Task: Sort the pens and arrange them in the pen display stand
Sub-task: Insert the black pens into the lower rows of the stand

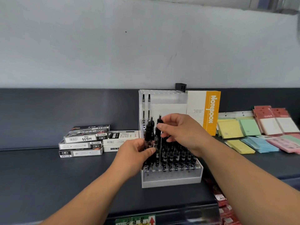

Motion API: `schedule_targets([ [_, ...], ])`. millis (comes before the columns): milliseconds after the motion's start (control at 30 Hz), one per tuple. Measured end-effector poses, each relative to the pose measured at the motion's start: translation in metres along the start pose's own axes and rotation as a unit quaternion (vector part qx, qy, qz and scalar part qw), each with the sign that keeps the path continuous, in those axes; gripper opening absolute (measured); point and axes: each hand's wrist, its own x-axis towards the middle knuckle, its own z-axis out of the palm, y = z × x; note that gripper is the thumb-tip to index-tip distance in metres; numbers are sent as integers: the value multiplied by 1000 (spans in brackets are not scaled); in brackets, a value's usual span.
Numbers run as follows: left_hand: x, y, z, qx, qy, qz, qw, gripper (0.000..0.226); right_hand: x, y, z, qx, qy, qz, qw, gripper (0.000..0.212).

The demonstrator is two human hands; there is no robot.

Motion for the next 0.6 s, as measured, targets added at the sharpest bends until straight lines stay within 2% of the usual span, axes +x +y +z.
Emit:
schedule_targets([
  [67, -2, 1, -2, 22, 39, 5, 999, 6, 2, 3, 2, -70, 43, -18, 996, 13],
  [133, -4, 3, -3, 34, 64, 13, 997, 8, 5, 5, 3, -186, 91, -53, 977, 17],
  [200, -5, 5, -4, 29, 74, 15, 997, 11, 4, 5, 6, -254, 113, -77, 957, 20],
  [600, -8, 1, -4, 29, 66, 17, 997, 14, 0, 6, 23, -298, 109, -66, 946, 13],
])
